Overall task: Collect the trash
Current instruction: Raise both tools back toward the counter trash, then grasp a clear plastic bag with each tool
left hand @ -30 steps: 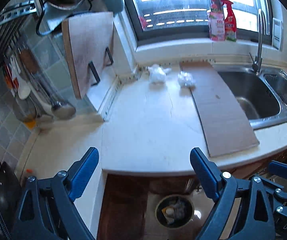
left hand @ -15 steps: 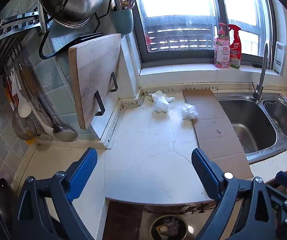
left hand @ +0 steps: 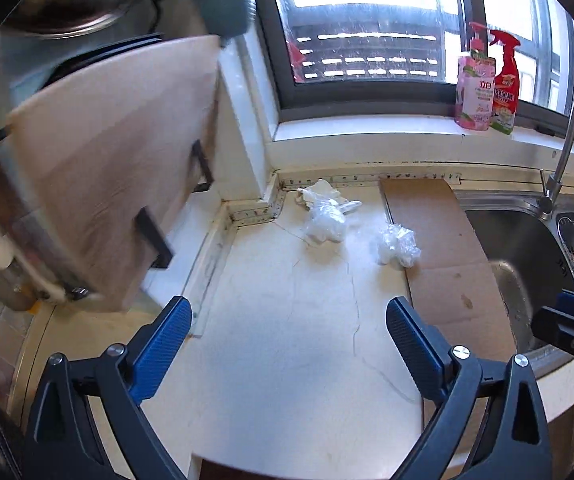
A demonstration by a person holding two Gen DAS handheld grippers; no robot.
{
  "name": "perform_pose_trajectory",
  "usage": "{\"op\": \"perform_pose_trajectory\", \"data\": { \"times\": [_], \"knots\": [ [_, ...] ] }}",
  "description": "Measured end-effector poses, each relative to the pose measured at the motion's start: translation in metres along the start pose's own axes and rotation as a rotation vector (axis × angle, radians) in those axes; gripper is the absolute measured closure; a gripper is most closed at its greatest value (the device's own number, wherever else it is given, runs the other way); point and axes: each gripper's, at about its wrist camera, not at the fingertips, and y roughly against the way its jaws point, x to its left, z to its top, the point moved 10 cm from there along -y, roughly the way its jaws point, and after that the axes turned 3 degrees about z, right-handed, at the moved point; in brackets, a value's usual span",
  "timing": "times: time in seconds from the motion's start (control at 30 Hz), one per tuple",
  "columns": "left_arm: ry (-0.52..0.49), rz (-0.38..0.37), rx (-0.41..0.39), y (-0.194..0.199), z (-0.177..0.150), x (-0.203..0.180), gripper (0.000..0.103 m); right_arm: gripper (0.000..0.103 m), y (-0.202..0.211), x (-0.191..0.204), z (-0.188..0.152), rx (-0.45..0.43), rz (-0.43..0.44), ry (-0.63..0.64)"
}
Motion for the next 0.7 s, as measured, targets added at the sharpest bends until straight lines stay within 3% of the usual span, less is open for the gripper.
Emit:
{"op": "perform_pose_trajectory", "data": {
  "times": [0.33, 0.47, 0.7],
  "knots": [
    [0.051, -0.116, 0.186, -0.129, 0.056, -0.038, 0.006, 0.05, -0.129, -0.054, 0.081, 0.144, 0.1, -0.051],
    [0.072, -0.12, 0.255, -0.172, 0.062, -0.036, 0.006, 0.05, -0.179, -0.067, 0.092, 0.193, 0.111, -0.085],
    [0.113, -0.145, 0.296, -0.219, 0.076, -0.036, 0.006, 0.05, -0.24, -0.067, 0.081, 0.281, 0.101, -0.04]
  ]
}}
